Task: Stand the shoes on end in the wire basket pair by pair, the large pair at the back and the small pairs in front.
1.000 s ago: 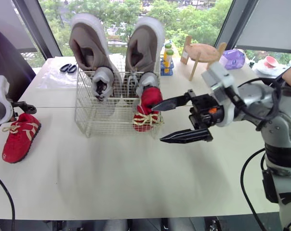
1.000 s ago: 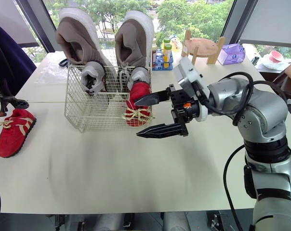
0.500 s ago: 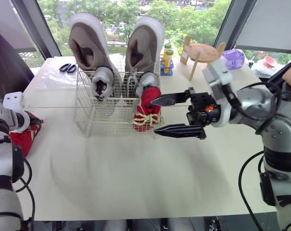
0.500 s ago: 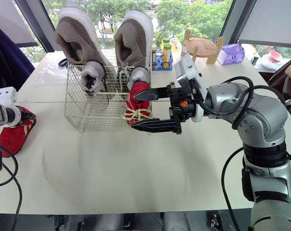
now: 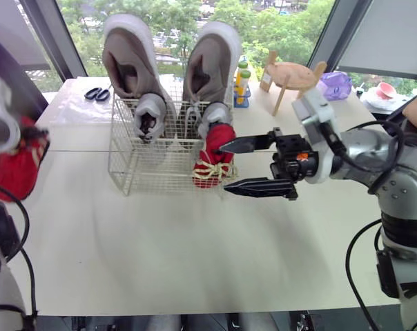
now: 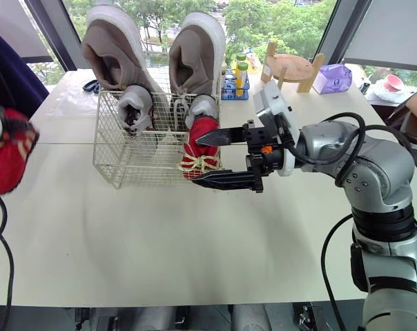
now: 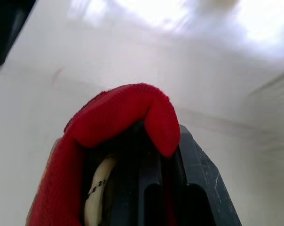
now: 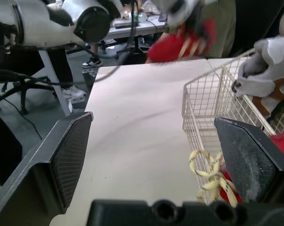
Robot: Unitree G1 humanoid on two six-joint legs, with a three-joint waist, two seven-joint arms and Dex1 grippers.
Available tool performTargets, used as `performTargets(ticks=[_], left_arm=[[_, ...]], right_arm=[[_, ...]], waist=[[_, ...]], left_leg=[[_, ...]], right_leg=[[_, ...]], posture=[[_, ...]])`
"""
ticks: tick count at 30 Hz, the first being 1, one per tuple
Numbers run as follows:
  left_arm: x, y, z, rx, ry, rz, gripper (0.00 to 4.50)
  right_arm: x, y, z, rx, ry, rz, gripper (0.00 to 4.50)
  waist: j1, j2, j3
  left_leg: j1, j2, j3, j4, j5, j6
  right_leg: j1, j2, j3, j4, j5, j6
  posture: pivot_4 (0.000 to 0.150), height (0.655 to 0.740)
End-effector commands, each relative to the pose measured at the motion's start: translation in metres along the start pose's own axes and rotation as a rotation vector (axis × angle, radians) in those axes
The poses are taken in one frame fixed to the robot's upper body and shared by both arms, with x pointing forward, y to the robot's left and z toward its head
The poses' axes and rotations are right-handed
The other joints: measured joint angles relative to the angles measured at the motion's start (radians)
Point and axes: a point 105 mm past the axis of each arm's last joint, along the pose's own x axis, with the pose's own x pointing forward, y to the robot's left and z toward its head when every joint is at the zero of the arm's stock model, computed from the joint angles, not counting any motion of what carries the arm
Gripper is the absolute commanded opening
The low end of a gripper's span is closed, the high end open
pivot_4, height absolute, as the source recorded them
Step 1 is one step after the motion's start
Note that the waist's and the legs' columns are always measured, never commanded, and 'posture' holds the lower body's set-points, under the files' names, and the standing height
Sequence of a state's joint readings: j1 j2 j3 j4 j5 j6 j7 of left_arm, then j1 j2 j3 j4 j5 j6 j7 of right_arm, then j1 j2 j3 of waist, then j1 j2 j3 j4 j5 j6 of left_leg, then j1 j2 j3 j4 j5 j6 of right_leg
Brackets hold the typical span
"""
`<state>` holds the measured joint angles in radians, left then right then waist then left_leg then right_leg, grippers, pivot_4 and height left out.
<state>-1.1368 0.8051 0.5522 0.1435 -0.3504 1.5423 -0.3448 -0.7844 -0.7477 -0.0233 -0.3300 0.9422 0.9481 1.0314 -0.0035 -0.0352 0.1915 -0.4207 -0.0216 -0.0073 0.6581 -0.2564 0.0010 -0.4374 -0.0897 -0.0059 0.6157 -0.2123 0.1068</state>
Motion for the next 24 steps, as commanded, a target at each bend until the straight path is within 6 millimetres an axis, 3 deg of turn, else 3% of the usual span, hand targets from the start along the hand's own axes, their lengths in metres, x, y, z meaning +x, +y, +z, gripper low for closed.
performTargets(ticks=[1,2,3,8,14,20,24], left_arm=[[-0.115,-0.064,0.049,0.059,-0.792,-0.176,0.03],[-0.131,-0.071,0.041,0.031,-0.893,-0.173,0.03],[-0.130,-0.074,0.032,-0.022,-0.907,-0.190,0.03],[-0.109,-0.105,-0.011,-0.081,-0.821,-0.312,0.03],[-0.089,-0.113,-0.049,-0.126,-0.745,-0.370,0.03],[-0.058,-0.120,-0.076,-0.105,-0.682,-0.434,0.03],[-0.046,-0.135,-0.080,-0.078,-0.689,-0.501,0.03]], right_arm=[[-0.010,-0.009,0.009,-0.020,-0.044,-0.034,4.50],[-0.010,-0.012,0.010,-0.013,-0.057,-0.034,4.50],[-0.009,-0.014,0.012,-0.010,-0.068,-0.032,4.50],[-0.008,-0.024,0.013,-0.030,-0.045,-0.022,4.50],[-0.011,-0.024,0.019,-0.038,-0.030,-0.025,4.50],[-0.010,-0.022,0.020,-0.028,-0.030,-0.047,4.50],[-0.011,-0.020,0.019,-0.027,-0.019,-0.072,4.50]], waist=[[0.007,0.000,0.000],[0.001,0.000,0.000],[-0.009,0.001,0.000],[-0.003,0.007,-0.002],[-0.005,0.007,-0.001],[-0.001,0.007,-0.001],[0.016,0.007,-0.001]], left_leg=[[-0.004,0.000,-0.001,0.006,-0.001,0.000],[-0.006,0.000,0.000,0.008,0.000,-0.002],[-0.007,0.000,0.003,0.007,0.002,-0.004],[0.002,0.001,0.004,0.005,0.001,-0.002],[0.009,0.003,0.002,0.007,0.001,-0.002],[0.009,0.003,0.003,0.007,0.000,-0.001],[0.009,0.003,0.004,0.007,0.000,-0.001]], right_leg=[[-0.001,0.000,0.000,-0.001,0.001,0.001],[-0.002,0.000,0.000,-0.001,0.002,0.002],[-0.003,0.000,0.001,-0.002,0.004,0.004],[0.000,0.004,0.002,0.001,0.004,0.003],[0.009,0.008,0.002,-0.001,0.006,-0.001],[0.009,0.007,0.003,-0.001,0.006,-0.001],[0.009,0.006,0.003,-0.002,0.004,-0.005]], posture=[[0.150,0.7400],[0.150,0.7400],[0.150,0.7400],[0.150,0.7400],[0.150,0.7400],[0.150,0.7400],[0.150,0.7400]])
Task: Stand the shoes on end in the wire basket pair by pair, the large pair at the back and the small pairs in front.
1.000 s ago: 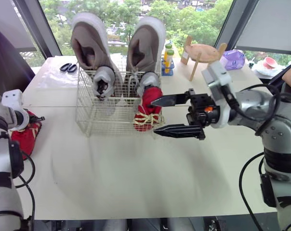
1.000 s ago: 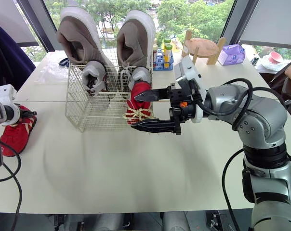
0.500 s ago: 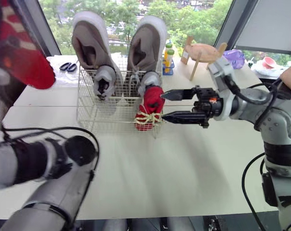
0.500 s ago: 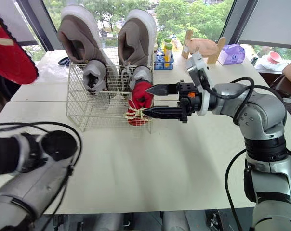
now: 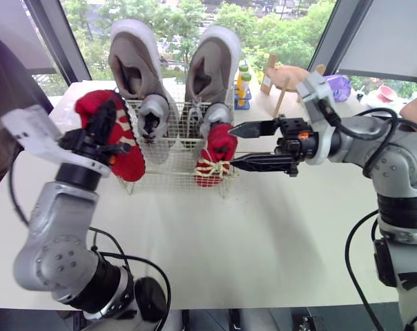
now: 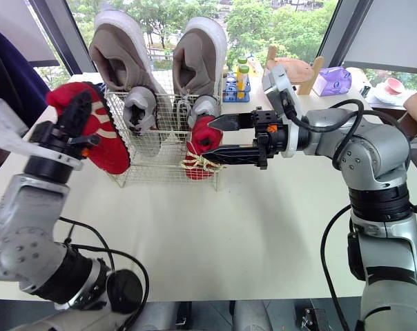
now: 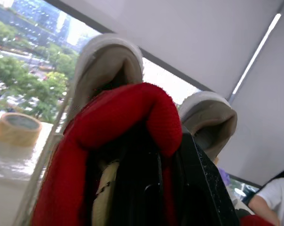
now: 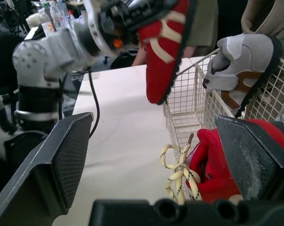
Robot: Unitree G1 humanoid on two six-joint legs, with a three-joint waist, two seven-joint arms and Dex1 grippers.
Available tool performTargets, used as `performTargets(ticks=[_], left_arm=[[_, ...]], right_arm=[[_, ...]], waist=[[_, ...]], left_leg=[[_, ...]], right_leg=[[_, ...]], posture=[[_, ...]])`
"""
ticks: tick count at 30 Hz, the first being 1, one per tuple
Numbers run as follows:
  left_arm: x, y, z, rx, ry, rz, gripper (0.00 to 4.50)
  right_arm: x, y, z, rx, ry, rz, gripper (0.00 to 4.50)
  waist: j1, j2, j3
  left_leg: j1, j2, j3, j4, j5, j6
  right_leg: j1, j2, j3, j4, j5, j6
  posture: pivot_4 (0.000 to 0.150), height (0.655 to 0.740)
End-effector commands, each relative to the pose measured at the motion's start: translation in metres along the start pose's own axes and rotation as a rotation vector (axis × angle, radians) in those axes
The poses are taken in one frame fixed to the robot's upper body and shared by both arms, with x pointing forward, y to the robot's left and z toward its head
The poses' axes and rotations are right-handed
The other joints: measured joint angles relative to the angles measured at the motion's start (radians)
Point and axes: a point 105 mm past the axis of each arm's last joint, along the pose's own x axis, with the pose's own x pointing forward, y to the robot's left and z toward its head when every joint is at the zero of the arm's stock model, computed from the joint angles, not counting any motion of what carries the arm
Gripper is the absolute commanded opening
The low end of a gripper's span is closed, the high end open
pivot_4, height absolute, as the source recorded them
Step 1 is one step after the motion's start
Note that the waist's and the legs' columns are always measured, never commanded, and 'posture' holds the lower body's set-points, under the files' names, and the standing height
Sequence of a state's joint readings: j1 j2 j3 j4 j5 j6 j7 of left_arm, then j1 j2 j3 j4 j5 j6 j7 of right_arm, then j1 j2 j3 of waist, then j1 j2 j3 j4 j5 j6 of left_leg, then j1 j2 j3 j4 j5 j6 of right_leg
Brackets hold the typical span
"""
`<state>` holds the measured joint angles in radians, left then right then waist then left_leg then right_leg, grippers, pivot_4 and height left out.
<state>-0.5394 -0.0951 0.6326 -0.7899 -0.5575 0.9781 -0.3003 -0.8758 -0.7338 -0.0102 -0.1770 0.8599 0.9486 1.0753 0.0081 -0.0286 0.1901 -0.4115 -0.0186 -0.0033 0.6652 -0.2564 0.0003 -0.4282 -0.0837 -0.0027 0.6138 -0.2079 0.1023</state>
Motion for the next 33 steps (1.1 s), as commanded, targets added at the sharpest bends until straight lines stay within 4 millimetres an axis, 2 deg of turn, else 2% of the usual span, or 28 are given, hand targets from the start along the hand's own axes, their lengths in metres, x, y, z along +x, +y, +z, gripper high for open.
performTargets(ticks=[1,6,10,13,16,18,20,26,28,31,33], left_arm=[[0.010,-0.018,0.004,0.045,-0.065,-0.094,0.03],[0.015,-0.017,-0.004,0.039,-0.080,-0.093,0.03],[0.025,-0.025,0.013,0.059,-0.157,-0.112,0.03],[0.027,-0.029,0.017,0.066,-0.169,-0.122,0.03],[0.025,-0.022,0.002,0.071,-0.126,-0.110,0.03],[0.020,-0.014,-0.018,0.071,-0.071,-0.085,0.03],[0.010,-0.003,-0.039,0.050,-0.018,-0.051,0.03],[-0.020,0.027,-0.078,0.038,0.089,0.055,0.03],[-0.030,0.033,-0.082,0.010,0.100,0.085,0.03],[-0.034,0.033,-0.077,-0.017,0.092,0.085,0.03],[-0.035,0.031,-0.070,-0.043,0.080,0.075,0.77]], right_arm=[[-0.004,0.006,0.011,-0.054,-0.013,-0.017,4.50],[-0.005,0.007,0.012,-0.045,-0.023,-0.034,4.50],[-0.006,0.007,0.011,-0.043,-0.024,-0.042,4.50],[-0.007,0.007,0.011,-0.042,-0.024,-0.045,4.50],[-0.006,0.006,0.012,-0.041,-0.026,-0.042,4.50],[-0.006,0.007,0.011,-0.040,-0.026,-0.040,4.50],[-0.006,0.007,0.011,-0.039,-0.026,-0.039,4.50],[-0.008,0.007,0.010,-0.032,-0.023,-0.046,4.50],[-0.008,0.007,0.010,-0.027,-0.023,-0.047,4.50],[-0.009,0.007,0.008,-0.022,-0.025,-0.048,4.50],[-0.010,0.007,0.007,-0.018,-0.026,-0.049,4.50]], waist=[[0.006,0.000,0.000],[0.008,0.000,0.000],[0.008,0.000,0.000],[0.005,0.000,0.000],[0.003,0.000,0.000],[0.003,0.001,0.000],[0.003,0.001,0.000],[0.004,0.003,-0.002],[0.002,0.005,-0.003],[0.002,0.007,-0.004],[0.000,0.007,-0.004]], left_leg=[[0.000,0.000,0.000,0.000,0.000,0.000],[0.000,0.000,0.000,0.000,0.000,0.001],[0.000,0.000,-0.001,0.001,0.000,0.001],[0.000,0.000,0.000,0.001,-0.001,0.002],[0.000,0.000,0.000,0.001,-0.001,0.003],[0.000,0.000,0.001,0.001,-0.002,0.004],[0.001,0.000,0.001,0.000,-0.002,0.004],[0.001,0.000,0.001,0.000,-0.002,0.004],[0.002,0.000,0.002,0.000,-0.002,0.005],[0.002,0.001,0.002,0.000,-0.002,0.005],[0.002,0.001,0.002,0.000,-0.002,0.005]], right_leg=[[0.000,0.000,0.000,0.000,0.000,0.000],[0.001,-0.001,0.000,-0.001,0.000,0.000],[0.001,-0.001,-0.001,-0.001,0.000,0.000],[0.001,-0.001,-0.001,-0.001,0.000,0.000],[0.001,-0.001,-0.001,-0.001,0.000,0.000],[0.001,-0.001,-0.001,-0.001,0.001,0.001],[0.001,0.000,-0.001,-0.001,0.000,0.000],[0.002,-0.001,0.000,-0.002,0.000,0.000],[0.002,-0.001,-0.001,-0.002,0.000,0.000],[0.002,-0.001,-0.001,-0.002,0.000,0.000],[0.002,-0.001,-0.001,-0.002,0.000,-0.001]], posture=[[0.150,0.7400],[0.150,0.7400],[0.150,0.7400],[0.150,0.7400],[0.150,0.7400],[0.150,0.7400],[0.150,0.7400],[0.150,0.7400],[0.150,0.7400],[0.150,0.7400],[0.150,0.7400]])
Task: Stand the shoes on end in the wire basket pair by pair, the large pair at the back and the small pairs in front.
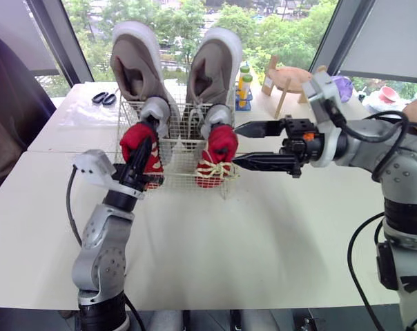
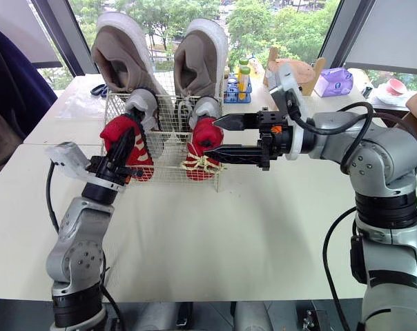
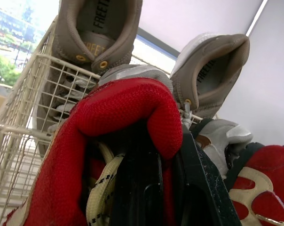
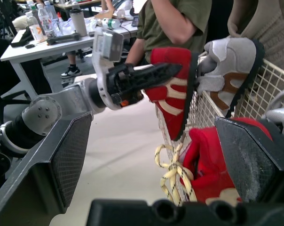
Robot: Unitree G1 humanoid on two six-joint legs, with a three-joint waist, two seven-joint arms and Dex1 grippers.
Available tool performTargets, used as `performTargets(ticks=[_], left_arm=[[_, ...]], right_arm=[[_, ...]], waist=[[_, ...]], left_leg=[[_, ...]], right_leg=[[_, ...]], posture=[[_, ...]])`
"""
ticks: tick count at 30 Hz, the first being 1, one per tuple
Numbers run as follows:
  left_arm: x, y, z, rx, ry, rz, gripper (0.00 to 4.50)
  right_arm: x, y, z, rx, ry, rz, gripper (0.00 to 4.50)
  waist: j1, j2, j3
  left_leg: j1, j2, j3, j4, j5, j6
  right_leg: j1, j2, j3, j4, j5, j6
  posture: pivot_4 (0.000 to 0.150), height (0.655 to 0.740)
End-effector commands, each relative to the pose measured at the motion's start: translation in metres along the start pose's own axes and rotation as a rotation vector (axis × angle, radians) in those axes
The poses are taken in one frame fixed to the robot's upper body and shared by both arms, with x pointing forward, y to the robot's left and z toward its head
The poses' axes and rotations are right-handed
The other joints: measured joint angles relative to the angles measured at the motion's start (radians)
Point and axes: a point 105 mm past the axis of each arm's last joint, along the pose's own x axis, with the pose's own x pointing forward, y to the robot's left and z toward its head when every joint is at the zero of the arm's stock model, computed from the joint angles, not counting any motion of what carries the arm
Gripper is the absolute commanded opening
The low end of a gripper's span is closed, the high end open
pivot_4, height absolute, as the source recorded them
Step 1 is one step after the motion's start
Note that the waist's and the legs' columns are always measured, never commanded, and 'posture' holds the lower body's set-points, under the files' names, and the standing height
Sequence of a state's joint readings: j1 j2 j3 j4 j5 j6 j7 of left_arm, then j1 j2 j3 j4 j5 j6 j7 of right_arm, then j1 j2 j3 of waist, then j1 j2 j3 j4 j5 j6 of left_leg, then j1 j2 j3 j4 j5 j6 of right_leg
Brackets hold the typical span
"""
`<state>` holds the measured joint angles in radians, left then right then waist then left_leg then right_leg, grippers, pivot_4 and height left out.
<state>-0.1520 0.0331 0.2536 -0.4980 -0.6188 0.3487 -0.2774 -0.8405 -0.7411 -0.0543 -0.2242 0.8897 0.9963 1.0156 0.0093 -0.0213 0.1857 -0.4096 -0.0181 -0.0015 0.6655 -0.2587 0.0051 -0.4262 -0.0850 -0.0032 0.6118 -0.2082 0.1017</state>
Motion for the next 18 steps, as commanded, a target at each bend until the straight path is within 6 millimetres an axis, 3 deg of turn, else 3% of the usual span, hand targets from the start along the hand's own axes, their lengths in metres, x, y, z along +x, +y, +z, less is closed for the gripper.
performTargets(ticks=[1,6,9,12,16,18], left_arm=[[-0.011,0.007,0.003,-0.039,0.034,0.033,1.07],[-0.035,-0.009,0.023,0.038,0.180,-0.036,3.38],[-0.066,-0.018,0.022,0.120,0.390,-0.114,3.38],[-0.090,-0.013,0.023,0.159,0.529,-0.099,3.38],[-0.120,0.009,0.024,0.220,0.697,-0.042,3.38],[-0.134,0.015,0.020,0.210,0.790,-0.063,3.38]], right_arm=[[-0.005,0.004,0.008,-0.037,-0.024,0.000,4.50],[-0.012,0.001,0.003,-0.015,-0.024,-0.027,4.50],[-0.020,-0.004,-0.003,0.009,-0.020,-0.062,4.50],[-0.031,-0.010,-0.015,0.042,0.013,-0.110,4.50],[-0.052,-0.009,-0.057,0.169,0.114,-0.166,4.50],[-0.053,-0.004,-0.074,0.243,0.102,-0.163,4.50]], waist=[[-0.001,0.000,0.000],[0.001,-0.001,0.000],[-0.001,0.000,0.001],[0.002,0.002,0.001],[0.005,0.002,0.001],[0.002,0.002,0.001]], left_leg=[[0.000,0.000,0.000,0.000,0.000,0.000],[0.000,0.000,0.000,0.000,0.000,0.000],[0.000,0.000,0.000,-0.001,-0.001,0.001],[0.000,0.000,0.000,-0.001,-0.001,0.001],[0.000,0.000,-0.002,-0.001,-0.001,0.000],[-0.001,0.000,0.000,-0.002,-0.001,0.000]], right_leg=[[0.000,0.000,0.000,0.000,0.000,0.000],[0.000,0.000,0.000,0.000,0.000,0.000],[-0.001,-0.001,0.000,0.000,-0.001,-0.001],[-0.001,-0.003,0.000,0.000,-0.003,-0.004],[0.000,-0.005,-0.001,-0.003,-0.005,-0.007],[0.000,-0.005,-0.001,-0.004,-0.005,-0.007]], posture=[[0.150,0.7400],[0.150,0.7400],[0.150,0.7400],[0.150,0.7400],[0.150,0.7400],[0.150,0.7400]])
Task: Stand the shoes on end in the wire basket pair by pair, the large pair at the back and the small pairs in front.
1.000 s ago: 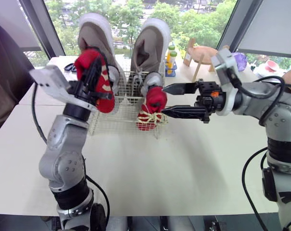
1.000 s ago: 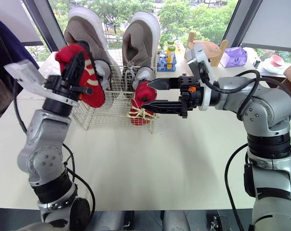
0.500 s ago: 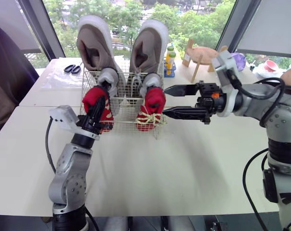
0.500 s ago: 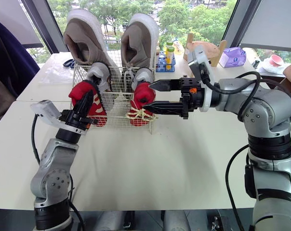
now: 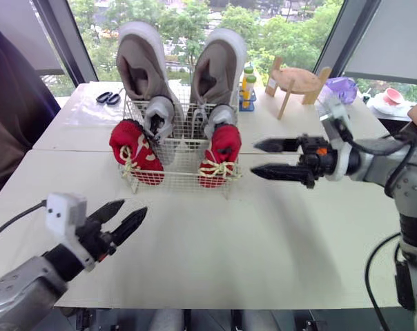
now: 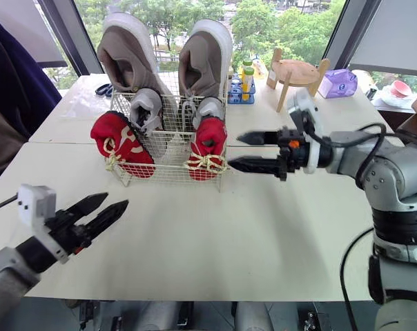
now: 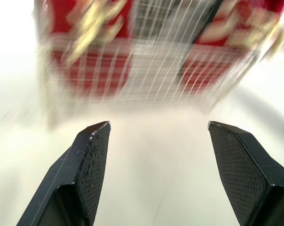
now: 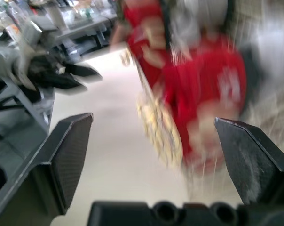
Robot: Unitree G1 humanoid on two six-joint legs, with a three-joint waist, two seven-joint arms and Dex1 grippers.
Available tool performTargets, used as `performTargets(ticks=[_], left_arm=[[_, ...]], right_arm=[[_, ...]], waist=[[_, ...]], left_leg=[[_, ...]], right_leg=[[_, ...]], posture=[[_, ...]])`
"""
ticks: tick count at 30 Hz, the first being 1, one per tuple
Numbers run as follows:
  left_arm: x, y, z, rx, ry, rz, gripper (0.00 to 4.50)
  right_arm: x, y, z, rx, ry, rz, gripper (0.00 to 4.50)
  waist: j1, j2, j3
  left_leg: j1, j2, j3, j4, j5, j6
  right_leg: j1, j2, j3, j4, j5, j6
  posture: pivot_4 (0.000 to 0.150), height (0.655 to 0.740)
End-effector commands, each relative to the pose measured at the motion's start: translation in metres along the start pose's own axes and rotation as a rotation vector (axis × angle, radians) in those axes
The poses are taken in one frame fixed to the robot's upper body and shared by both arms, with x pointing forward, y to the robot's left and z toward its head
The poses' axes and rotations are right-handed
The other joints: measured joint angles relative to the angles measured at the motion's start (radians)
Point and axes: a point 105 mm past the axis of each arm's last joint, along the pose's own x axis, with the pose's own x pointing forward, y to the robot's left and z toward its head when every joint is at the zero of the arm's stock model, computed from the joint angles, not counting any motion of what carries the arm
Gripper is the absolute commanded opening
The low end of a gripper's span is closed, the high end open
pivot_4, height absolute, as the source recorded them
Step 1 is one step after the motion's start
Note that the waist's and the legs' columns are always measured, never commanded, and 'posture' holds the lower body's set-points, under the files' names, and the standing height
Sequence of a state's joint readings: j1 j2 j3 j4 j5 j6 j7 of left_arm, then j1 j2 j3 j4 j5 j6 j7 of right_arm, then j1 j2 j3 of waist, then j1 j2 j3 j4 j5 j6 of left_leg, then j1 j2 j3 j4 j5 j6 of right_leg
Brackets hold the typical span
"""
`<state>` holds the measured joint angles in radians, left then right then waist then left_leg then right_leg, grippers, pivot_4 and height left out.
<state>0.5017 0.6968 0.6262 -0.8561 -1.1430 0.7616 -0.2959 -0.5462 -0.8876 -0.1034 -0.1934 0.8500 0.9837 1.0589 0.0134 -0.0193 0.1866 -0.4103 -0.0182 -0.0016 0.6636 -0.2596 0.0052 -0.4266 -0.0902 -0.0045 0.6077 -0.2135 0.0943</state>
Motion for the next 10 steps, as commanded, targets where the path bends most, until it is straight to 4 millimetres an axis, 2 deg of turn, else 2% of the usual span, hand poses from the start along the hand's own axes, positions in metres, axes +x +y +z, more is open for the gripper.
performTargets(ticks=[1,3,5,10], left_arm=[[-0.012,0.001,-0.011,0.044,0.110,-0.084,3.38],[-0.010,0.004,-0.014,0.096,0.146,-0.124,3.38],[-0.007,0.009,-0.010,0.111,0.134,-0.134,3.38],[0.002,0.012,-0.010,0.083,0.131,-0.183,3.38]], right_arm=[[-0.001,0.005,-0.011,0.046,-0.036,0.014,4.50],[0.007,0.005,-0.038,0.086,0.017,-0.001,4.50],[0.013,0.009,-0.054,0.103,0.050,-0.004,4.50],[0.021,0.017,-0.055,0.139,-0.028,0.010,4.50]], waist=[[-0.004,0.001,0.000],[-0.007,0.002,0.001],[-0.005,0.005,0.001],[-0.005,0.005,0.001]], left_leg=[[0.000,0.000,0.000,0.000,0.000,0.000],[0.000,0.002,0.001,-0.001,0.000,0.000],[0.000,0.002,0.002,-0.002,0.000,0.000],[-0.001,0.004,0.002,-0.002,0.000,0.000]], right_leg=[[0.000,0.000,0.000,0.000,0.000,0.000],[-0.001,0.002,0.000,-0.001,0.000,0.000],[-0.002,0.002,0.000,-0.001,0.000,0.000],[-0.002,0.003,0.000,-0.001,0.000,0.000]], posture=[[0.150,0.7400],[0.150,0.7400],[0.150,0.7400],[0.150,0.7400]])
